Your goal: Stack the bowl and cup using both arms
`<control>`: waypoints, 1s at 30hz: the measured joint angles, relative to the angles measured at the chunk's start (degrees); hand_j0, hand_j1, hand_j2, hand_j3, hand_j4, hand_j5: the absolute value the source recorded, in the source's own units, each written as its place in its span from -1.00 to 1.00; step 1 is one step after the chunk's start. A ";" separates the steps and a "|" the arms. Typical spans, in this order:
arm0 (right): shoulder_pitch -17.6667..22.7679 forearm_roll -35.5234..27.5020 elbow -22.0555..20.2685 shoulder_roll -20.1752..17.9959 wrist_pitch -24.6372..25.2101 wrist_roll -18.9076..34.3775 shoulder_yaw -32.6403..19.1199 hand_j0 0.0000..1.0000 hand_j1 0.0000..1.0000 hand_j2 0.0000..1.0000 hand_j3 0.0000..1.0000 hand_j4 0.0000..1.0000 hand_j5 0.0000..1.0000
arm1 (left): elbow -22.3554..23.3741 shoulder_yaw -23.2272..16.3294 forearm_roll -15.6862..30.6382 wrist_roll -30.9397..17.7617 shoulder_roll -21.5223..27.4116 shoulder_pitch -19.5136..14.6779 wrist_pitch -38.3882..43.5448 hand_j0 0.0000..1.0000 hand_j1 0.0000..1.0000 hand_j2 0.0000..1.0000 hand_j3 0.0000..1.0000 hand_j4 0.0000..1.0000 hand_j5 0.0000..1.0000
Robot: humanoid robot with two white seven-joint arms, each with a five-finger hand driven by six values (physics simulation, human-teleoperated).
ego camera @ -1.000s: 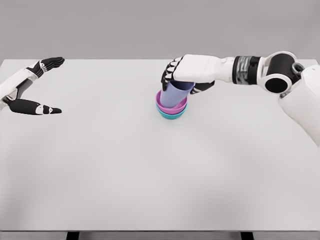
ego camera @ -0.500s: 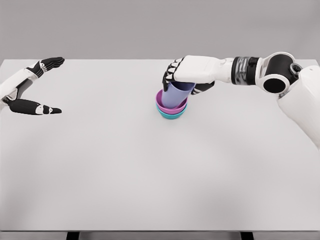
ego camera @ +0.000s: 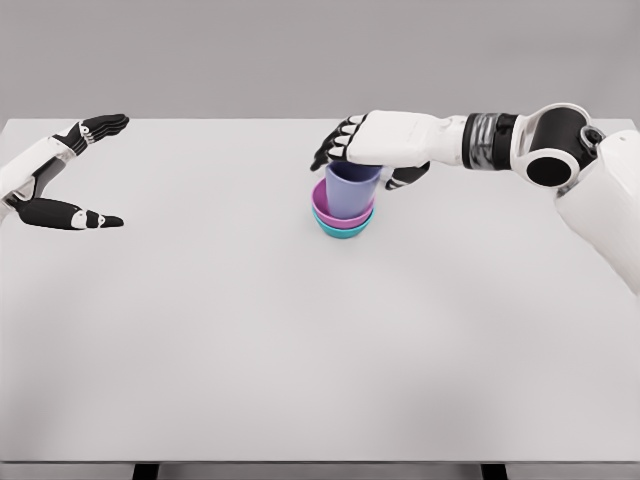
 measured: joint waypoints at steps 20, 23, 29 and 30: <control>3.25 -2.73 8.19 -8.03 -0.03 0.01 -10.17 0.97 0.97 0.97 0.97 0.97 0.97 | -0.01 0.00 0.01 0.00 -0.06 0.09 0.00 1.00 1.00 1.00 1.00 1.00 1.00; 4.92 -5.52 9.90 -11.23 -0.04 0.01 -10.37 0.97 0.97 0.97 0.97 0.97 0.97 | -0.05 -0.06 -0.07 0.00 -0.07 0.09 0.00 1.00 1.00 1.00 1.00 1.00 1.00; 5.36 -7.65 10.80 -13.54 -0.01 0.00 -10.49 0.97 0.97 0.97 0.97 0.97 0.97 | -0.02 -0.11 -0.43 0.00 -0.17 0.09 0.00 1.00 1.00 1.00 1.00 1.00 1.00; 5.36 -7.75 10.85 -13.64 -0.01 0.00 -10.49 0.97 0.97 0.97 0.97 0.97 0.97 | -0.01 -0.10 -0.53 0.00 -0.24 0.09 0.00 1.00 1.00 1.00 1.00 1.00 1.00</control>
